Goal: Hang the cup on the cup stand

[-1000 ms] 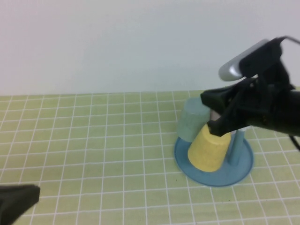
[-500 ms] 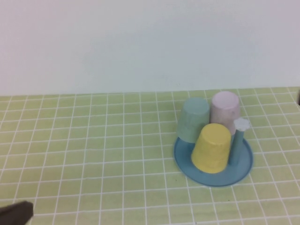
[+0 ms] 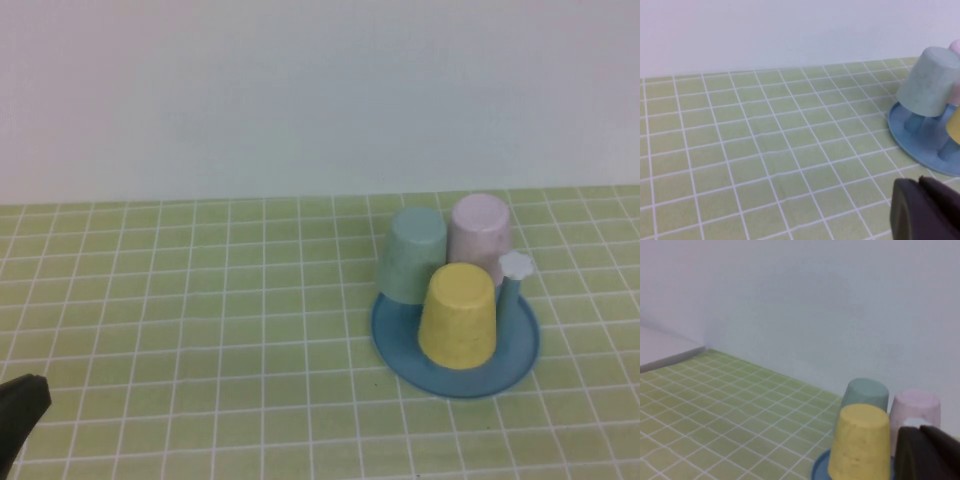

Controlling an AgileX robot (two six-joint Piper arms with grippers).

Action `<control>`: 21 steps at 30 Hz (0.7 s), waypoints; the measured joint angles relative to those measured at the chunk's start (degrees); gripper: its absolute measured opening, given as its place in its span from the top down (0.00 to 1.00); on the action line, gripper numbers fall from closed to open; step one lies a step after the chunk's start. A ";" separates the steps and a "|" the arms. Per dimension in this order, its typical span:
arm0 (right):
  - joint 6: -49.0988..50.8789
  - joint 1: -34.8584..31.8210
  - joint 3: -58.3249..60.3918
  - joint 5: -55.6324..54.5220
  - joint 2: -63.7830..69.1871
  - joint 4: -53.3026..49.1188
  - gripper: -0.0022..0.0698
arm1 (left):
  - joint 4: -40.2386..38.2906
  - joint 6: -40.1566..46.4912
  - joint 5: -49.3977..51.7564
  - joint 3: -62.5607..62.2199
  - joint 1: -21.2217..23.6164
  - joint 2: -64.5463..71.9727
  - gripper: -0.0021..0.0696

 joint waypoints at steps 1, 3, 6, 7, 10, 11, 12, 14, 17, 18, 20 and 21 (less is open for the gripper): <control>0.00 0.00 1.02 -0.31 -0.75 0.97 0.97 | 0.00 0.00 0.00 0.00 0.00 0.00 0.97; 0.00 0.00 2.56 -0.59 -1.42 3.13 0.97 | -0.16 0.00 0.00 0.00 0.00 0.00 0.97; 0.00 0.00 4.38 -0.88 -1.45 6.24 0.97 | -0.77 0.00 -0.10 0.00 0.00 0.00 0.97; 0.00 0.00 4.90 -0.97 -1.45 7.34 0.97 | -1.05 0.00 -0.10 0.00 0.00 0.00 0.97; 0.10 0.00 6.53 -1.23 -1.45 9.35 0.97 | -1.16 0.00 0.53 0.00 0.00 0.00 0.97; 0.20 0.00 7.11 -1.23 -1.45 9.66 0.97 | -1.16 0.00 1.28 0.00 0.00 0.00 0.97; 0.20 0.00 7.50 -1.34 -1.45 9.79 0.97 | -1.16 0.00 1.90 0.00 0.00 0.00 0.97; 0.20 0.00 7.90 -1.33 -1.45 9.87 0.97 | -1.16 0.00 3.22 0.00 0.00 0.00 0.97; 0.20 0.00 7.92 -1.33 -1.45 9.87 0.97 | -1.20 0.00 4.15 0.00 0.00 0.00 0.97; 0.20 0.00 7.92 -1.33 -1.45 9.87 0.97 | -1.20 0.00 4.15 0.00 0.00 0.00 0.97; 0.20 0.00 7.92 -1.33 -1.45 9.87 0.97 | -1.20 0.00 4.15 0.00 0.00 0.00 0.97; 0.20 0.00 7.92 -1.33 -1.45 9.87 0.97 | -1.20 0.00 4.29 0.00 0.00 0.00 0.97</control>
